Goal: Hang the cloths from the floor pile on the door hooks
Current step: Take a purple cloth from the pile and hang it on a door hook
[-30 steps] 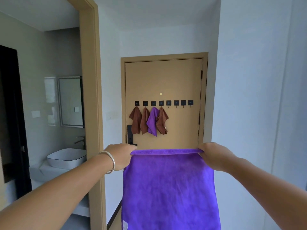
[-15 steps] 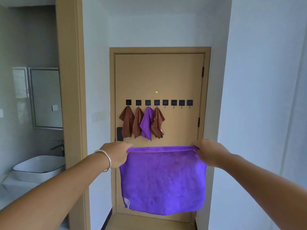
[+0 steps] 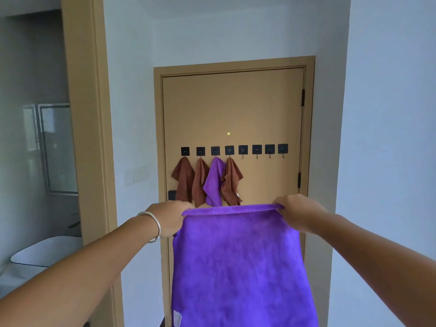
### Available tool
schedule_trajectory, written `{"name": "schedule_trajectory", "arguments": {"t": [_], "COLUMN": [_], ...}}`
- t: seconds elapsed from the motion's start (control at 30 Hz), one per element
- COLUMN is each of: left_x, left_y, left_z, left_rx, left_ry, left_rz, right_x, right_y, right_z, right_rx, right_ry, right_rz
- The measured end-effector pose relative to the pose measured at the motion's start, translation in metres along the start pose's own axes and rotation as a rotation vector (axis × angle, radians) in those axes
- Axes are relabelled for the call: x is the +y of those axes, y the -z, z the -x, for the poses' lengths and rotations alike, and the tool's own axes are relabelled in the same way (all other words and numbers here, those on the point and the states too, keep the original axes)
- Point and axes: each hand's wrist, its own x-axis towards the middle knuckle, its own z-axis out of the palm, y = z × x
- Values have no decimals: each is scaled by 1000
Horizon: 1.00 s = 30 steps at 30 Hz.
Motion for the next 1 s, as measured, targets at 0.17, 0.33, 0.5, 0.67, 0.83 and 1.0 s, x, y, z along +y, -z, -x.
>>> {"name": "schedule_trajectory", "arguments": {"t": [0.17,0.33,0.5,0.67,0.83,1.0], "left_x": [6,10,4,-13,-39,-72], "left_y": [12,4,-21,-45,-72,-89], "left_z": [-72,-135,-186,-253,-323,-397], "left_rx": [47,102,65,67,107,143], "left_ry": [-1,4,-31,-62,-100,-121], "left_rz": [4,-21,-67,-48,-85,-114], "right_x": [37,72,98,121,137,140], "right_y": [1,-5,-28,-49,-74,-90], "right_z": [-69,-124,-165,-219,-276,-348], "right_rx": [28,67,22,27,38,46], "right_ry": [-12,9,9,-9,-44,-70], "right_rz": [-44,-71,-57,-57,-22,21]}}
